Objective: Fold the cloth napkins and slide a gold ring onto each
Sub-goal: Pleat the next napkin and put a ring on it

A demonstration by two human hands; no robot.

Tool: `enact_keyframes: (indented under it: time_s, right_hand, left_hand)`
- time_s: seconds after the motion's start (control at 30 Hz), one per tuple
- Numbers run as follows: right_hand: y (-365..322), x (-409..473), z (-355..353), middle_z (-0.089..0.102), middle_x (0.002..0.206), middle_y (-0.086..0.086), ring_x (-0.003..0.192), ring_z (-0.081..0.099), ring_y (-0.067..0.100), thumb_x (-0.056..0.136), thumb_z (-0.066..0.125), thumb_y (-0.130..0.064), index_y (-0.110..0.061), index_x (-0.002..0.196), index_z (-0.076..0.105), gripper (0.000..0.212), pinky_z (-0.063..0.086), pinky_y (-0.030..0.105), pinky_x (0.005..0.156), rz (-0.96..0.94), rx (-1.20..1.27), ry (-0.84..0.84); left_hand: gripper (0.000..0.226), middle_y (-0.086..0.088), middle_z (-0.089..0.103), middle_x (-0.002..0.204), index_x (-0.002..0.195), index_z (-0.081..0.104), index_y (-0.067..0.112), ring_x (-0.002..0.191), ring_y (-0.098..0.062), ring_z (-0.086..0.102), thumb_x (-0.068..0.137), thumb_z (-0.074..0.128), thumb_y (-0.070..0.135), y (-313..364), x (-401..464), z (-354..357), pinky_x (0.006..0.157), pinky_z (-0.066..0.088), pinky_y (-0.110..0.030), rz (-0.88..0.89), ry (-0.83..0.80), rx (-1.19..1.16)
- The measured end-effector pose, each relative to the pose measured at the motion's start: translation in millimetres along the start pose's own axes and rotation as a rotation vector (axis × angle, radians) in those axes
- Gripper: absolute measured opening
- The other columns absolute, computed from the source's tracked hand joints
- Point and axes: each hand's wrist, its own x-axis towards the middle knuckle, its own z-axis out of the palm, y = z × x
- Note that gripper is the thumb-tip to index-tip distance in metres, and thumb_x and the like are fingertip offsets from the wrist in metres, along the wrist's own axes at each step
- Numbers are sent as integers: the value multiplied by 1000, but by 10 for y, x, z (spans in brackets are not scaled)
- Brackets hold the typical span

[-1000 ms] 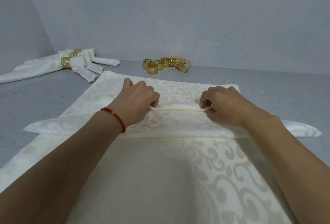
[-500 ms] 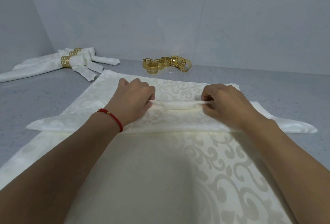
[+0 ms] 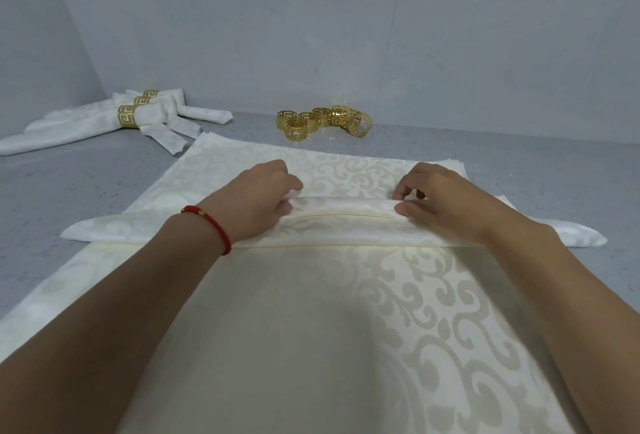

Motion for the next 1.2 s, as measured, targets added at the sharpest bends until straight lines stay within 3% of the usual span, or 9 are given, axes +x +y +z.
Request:
enact_keyframes:
  time_s: [0.13, 0.23, 0.33, 0.47, 0.6, 0.73, 0.87, 1.03, 1.2]
  right_hand:
    - [-70, -51, -58, 62, 87, -12, 82, 58, 10, 90, 66, -22, -26, 91, 61, 6, 49, 33, 72, 11, 49, 15]
    - [-88, -9, -32, 58, 87, -10, 81, 54, 11, 82, 65, -11, -26, 87, 55, 19, 43, 28, 63, -35, -60, 96]
    - [-61, 6, -36, 55, 92, -11, 87, 52, 13, 80, 63, -4, -27, 90, 57, 25, 44, 29, 69, -53, -104, -3]
    - [-35, -49, -104, 61, 90, -12, 86, 57, 10, 85, 68, -21, -29, 90, 61, 12, 52, 36, 80, -32, -26, -59]
    - [16, -31, -31, 60, 90, -9, 82, 57, 7, 98, 63, -33, -29, 105, 69, 10, 48, 32, 76, -78, 49, 35]
    - [4, -35, -66, 59, 102, -10, 92, 58, 11, 93, 69, -33, -32, 100, 71, 7, 50, 33, 81, -55, 69, -18]
    - [-23, -74, -164, 64, 94, -12, 87, 60, 11, 86, 76, -31, -35, 88, 68, 9, 52, 33, 76, -81, 92, -45]
    - [-145, -120, -243, 65, 88, -12, 84, 60, 7, 88, 70, -43, -34, 86, 66, 10, 49, 25, 73, -60, -16, -149]
    - [-414, -64, -64, 64, 89, -12, 83, 59, 14, 97, 48, -52, -31, 93, 68, 29, 43, 33, 67, -124, -175, 236]
  left_hand:
    - [2, 7, 56, 98, 95, 59, 27, 98, -19, 51, 95, 60, 25, 22, -14, -32, 83, 39, -35, 12, 16, 117]
    - [15, 10, 52, 84, 86, 50, 27, 86, -19, 52, 88, 58, 15, 81, -24, -38, 73, 25, -33, 84, 192, 220]
    - [25, 12, 49, 86, 88, 52, 29, 87, -17, 53, 82, 63, 8, 120, -17, -48, 73, 22, -31, 135, 142, 249]
    - [23, 14, 55, 94, 99, 62, 33, 90, -9, 50, 89, 57, 13, 88, -42, -124, 79, 33, -29, 84, -50, 136]
    - [13, 12, 61, 80, 104, 68, 25, 75, -9, 51, 96, 59, 20, 41, -57, -115, 70, 37, -27, 53, 39, -59]
    - [19, 6, 56, 100, 113, 68, 26, 75, -4, 45, 95, 62, 26, 36, -55, -68, 74, 35, -26, 39, -5, -9]
    - [14, 11, 59, 93, 104, 69, 29, 83, -8, 48, 91, 66, 28, 111, -87, -170, 79, 48, -34, 29, -31, 54]
    - [17, 18, 60, 91, 106, 73, 35, 74, 2, 48, 93, 61, 31, 187, -146, -236, 72, 43, -27, 35, -114, 94]
    - [23, 0, 71, 91, 93, 75, 18, 84, -18, 62, 97, 53, 23, 233, -169, -287, 77, 51, -35, 44, -139, 97]
